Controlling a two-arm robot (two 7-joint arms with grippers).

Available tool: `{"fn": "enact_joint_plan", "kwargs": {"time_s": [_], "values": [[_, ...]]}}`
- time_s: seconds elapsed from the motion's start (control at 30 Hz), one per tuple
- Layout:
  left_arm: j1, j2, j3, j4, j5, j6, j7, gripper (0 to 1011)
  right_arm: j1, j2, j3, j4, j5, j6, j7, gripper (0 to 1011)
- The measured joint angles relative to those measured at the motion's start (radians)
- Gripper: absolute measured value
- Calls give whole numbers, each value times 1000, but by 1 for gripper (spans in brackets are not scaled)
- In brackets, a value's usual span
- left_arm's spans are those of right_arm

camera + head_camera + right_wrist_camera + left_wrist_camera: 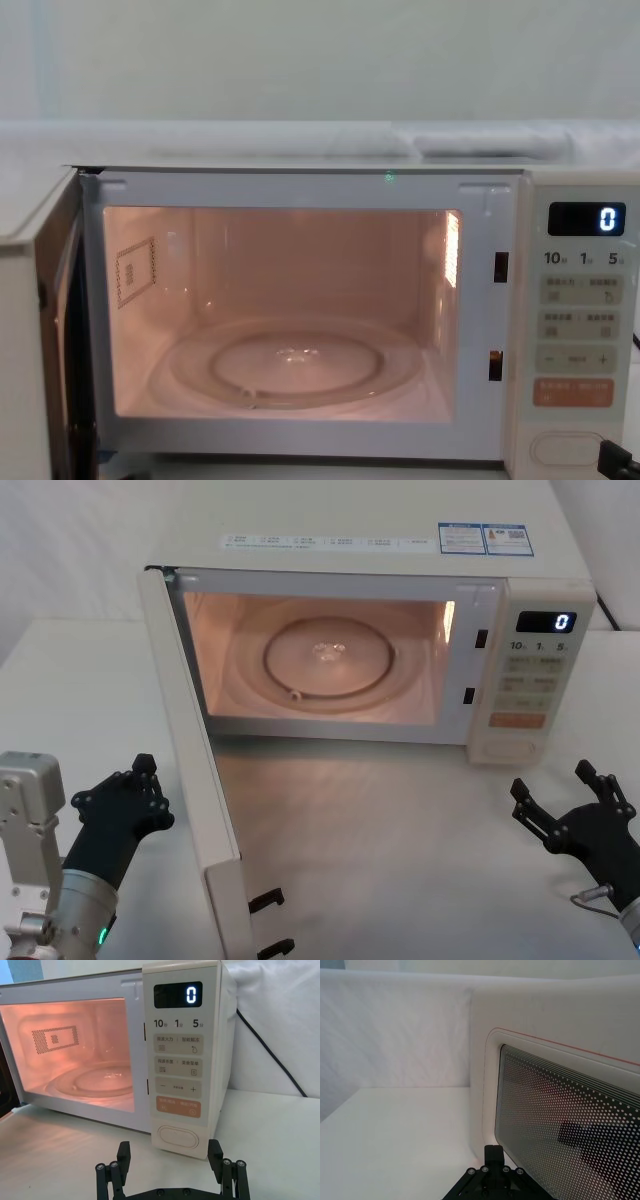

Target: Press the button to open the microwave door with one hand; close the microwave door with the other hand.

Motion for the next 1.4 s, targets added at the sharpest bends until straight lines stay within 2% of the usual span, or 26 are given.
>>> {"fn": "enact_joint_plan", "kwargs": {"time_s": [0.57, 0.73, 0.93, 1.1, 1.23, 1.27, 1.4], "values": [[-2, -6, -5, 0, 2, 1, -9, 0, 0, 0, 0, 0, 0, 0, 0, 1002], [1, -17, -20, -5, 3, 4, -34, 0, 0, 0, 0, 0, 0, 0, 0, 1002], [20, -13, -45, -34, -3, 11, -68, 0, 0, 0, 0, 0, 0, 0, 0, 1002], [45, 6, -79, -76, -16, 21, -106, 0, 0, 0, 0, 0, 0, 0, 0, 1002], [72, 45, -117, -127, -51, 41, -164, 0, 0, 0, 0, 0, 0, 0, 0, 1002], [72, 45, -117, -127, -51, 41, -164, 0, 0, 0, 0, 0, 0, 0, 0, 1002], [74, 101, -125, -152, -66, 69, -219, 0, 0, 0, 0, 0, 0, 0, 0, 1002]]}}
